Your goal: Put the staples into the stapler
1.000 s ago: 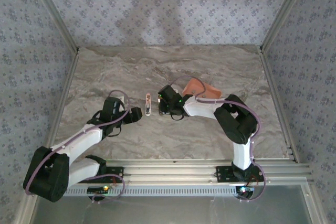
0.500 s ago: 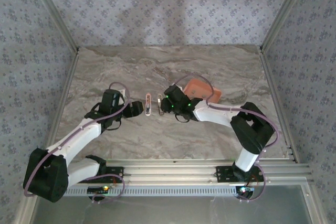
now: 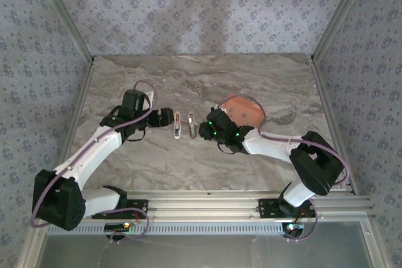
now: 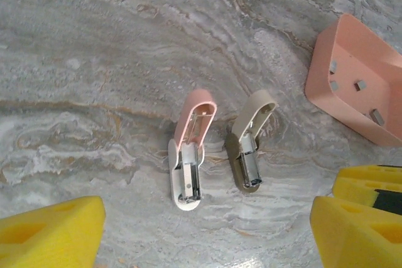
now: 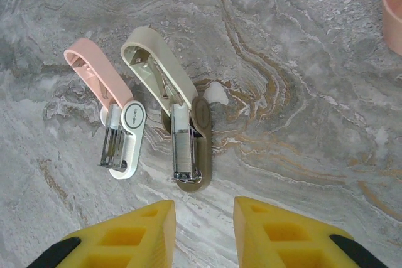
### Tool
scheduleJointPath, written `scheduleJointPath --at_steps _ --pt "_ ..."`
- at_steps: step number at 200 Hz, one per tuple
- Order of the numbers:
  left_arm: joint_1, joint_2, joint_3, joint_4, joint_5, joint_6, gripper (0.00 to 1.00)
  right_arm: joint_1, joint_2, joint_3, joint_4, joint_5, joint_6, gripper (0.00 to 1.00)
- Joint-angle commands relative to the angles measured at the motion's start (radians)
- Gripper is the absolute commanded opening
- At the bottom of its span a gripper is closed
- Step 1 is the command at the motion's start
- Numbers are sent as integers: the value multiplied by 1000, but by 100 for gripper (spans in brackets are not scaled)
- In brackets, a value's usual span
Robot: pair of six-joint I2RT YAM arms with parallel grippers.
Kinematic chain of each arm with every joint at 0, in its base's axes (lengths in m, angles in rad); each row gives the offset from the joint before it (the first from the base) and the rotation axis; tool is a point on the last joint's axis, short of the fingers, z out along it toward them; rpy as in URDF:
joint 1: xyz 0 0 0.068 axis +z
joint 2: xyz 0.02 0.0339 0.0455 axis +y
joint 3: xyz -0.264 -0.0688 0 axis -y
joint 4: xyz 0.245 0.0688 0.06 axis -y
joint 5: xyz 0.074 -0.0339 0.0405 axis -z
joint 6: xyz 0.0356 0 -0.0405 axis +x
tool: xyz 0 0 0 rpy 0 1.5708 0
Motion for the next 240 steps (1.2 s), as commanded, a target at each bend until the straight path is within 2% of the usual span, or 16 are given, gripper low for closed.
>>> scheduleJointPath --at_steps 1,83,136,184,210,240 --pt "7 42 98 -68 50 82 85 -11 -30 -32 45 -6 5 31" --pt "10 301 359 -177 209 155 82 -8 -1 -82 163 -56 73 31" --pt "10 422 501 -266 229 203 78 -4 45 -73 168 -91 95 31" --pt "-10 535 596 -297 320 240 66 -2 102 -69 198 -127 116 29" --pt "-34 588 640 -307 328 260 64 0 136 -62 226 -149 127 28" --pt "-56 660 698 -344 313 275 57 4 156 -62 255 -157 134 28"
